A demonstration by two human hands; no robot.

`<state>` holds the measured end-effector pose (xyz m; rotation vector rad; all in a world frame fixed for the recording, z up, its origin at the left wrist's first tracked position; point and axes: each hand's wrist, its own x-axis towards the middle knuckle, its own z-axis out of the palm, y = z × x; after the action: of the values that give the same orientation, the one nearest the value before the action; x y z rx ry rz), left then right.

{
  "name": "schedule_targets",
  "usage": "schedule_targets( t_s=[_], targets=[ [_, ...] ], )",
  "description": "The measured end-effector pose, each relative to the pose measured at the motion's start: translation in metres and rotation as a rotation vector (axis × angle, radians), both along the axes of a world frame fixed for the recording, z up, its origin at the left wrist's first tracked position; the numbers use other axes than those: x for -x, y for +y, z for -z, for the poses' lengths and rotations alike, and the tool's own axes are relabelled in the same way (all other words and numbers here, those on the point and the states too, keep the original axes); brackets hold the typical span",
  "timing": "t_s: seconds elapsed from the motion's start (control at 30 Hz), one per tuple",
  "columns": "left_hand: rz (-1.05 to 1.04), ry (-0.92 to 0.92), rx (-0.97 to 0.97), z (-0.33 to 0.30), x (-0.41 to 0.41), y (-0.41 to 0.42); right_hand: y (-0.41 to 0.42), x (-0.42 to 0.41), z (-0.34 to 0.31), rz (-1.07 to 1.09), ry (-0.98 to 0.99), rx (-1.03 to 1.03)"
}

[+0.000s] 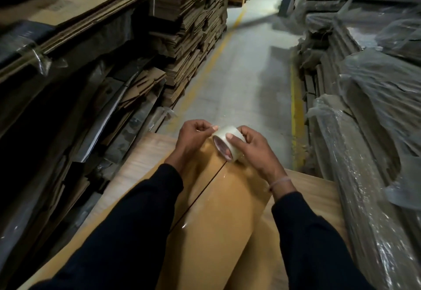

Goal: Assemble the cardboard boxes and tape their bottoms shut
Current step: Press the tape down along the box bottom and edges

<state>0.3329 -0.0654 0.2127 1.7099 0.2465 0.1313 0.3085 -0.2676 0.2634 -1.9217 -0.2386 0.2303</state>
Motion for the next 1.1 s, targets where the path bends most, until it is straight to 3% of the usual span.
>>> schedule_targets(
  t_s=[0.1,0.27,0.47,0.53,0.7,0.87,0.93,1.0,1.1],
  targets=[
    [-0.076,-0.033,-0.106,0.009,-0.016,0.013,0.012,-0.027,-0.005,0.024,0.034,0.090],
    [-0.155,0.019,-0.030,0.019,-0.017,0.025,0.030,-0.045,-0.020,0.067,0.018,0.435],
    [-0.234,0.111,0.074,0.026,-0.030,0.033,0.006,-0.039,0.002,-0.045,0.100,0.029],
    [-0.219,0.145,0.084,0.027,-0.033,0.034,0.007,-0.039,0.004,-0.019,0.028,0.087],
    [-0.259,0.168,0.039,0.031,-0.039,0.032,0.019,-0.049,-0.018,0.022,-0.090,0.540],
    [-0.201,0.262,0.104,0.036,-0.046,0.034,0.014,-0.045,-0.014,0.084,-0.073,0.517],
    [-0.138,0.367,-0.233,0.047,-0.053,0.038,0.011,-0.042,-0.010,0.107,-0.076,0.495],
    [-0.229,0.369,-0.002,0.053,-0.062,0.044,0.011,-0.042,-0.007,0.117,-0.088,0.484],
    [-0.300,0.351,-0.246,0.040,-0.053,0.035,0.013,-0.045,-0.003,0.120,-0.099,0.487]
  ],
)
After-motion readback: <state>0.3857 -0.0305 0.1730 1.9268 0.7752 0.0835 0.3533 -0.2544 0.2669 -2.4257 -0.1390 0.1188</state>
